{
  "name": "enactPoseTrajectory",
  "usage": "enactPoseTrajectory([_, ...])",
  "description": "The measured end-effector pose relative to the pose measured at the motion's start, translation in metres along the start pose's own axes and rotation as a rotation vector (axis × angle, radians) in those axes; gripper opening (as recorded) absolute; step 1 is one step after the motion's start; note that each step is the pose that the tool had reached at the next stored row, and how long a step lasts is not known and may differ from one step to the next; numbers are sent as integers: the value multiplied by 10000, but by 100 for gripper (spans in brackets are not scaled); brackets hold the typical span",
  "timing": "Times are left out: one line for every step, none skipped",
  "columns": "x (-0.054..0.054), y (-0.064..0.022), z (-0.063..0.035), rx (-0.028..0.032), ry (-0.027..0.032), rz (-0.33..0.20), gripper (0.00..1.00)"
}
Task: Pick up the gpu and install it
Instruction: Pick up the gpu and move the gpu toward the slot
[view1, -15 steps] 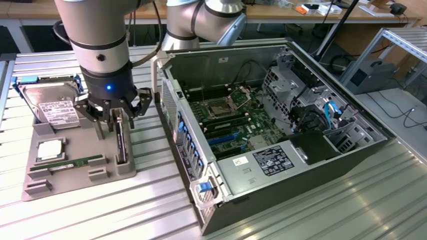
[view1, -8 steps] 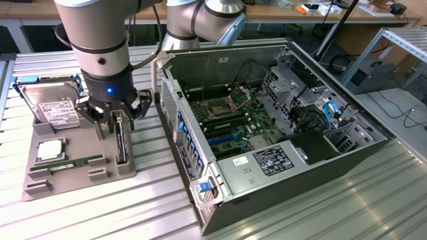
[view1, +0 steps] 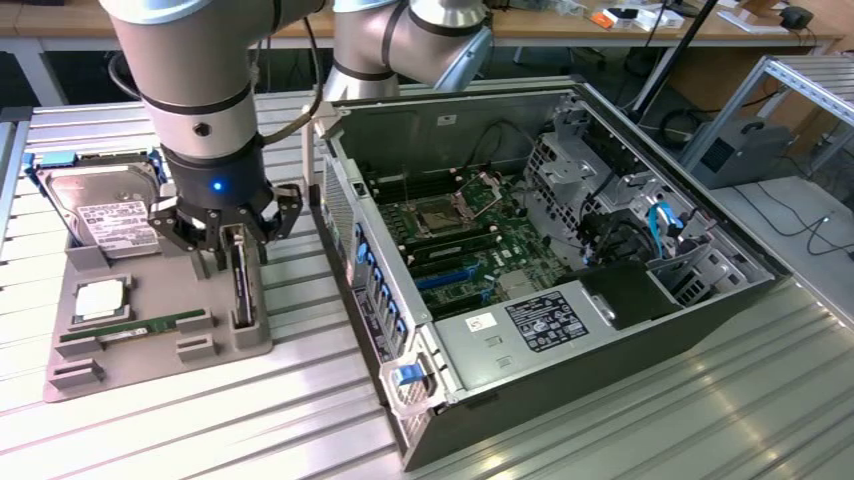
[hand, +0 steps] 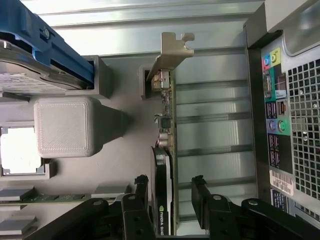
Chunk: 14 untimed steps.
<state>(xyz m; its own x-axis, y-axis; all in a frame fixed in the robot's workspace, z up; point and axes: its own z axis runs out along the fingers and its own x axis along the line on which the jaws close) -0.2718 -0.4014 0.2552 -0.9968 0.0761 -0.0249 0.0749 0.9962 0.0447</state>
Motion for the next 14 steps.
enactPoseTrajectory([4, -1, 15, 1, 1, 2, 48])
enactPoseTrajectory([11, -3, 37, 1, 1, 1, 48])
enactPoseTrajectory([14, -3, 51, 2, 1, 1, 48])
enactPoseTrajectory([18, -3, 64, 2, 1, 1, 48])
enactPoseTrajectory([20, 2, 77, 3, 2, 2, 48])
enactPoseTrajectory([21, 11, 91, 3, 3, 1, 48])
enactPoseTrajectory([23, 21, 106, 2, 1, 1, 48])
enactPoseTrajectory([25, 29, 116, 2, 2, 1, 48])
enactPoseTrajectory([27, 46, 129, 2, 1, 1, 48])
enactPoseTrajectory([28, 64, 141, 0, -1, 1, 48])
enactPoseTrajectory([29, 70, 148, 0, -1, 1, 48])
enactPoseTrajectory([30, 72, 152, 2, 2, 0, 48])
enactPoseTrajectory([31, 72, 155, 4, 4, 0, 48])
enactPoseTrajectory([31, 72, 155, 4, 4, 1, 48])
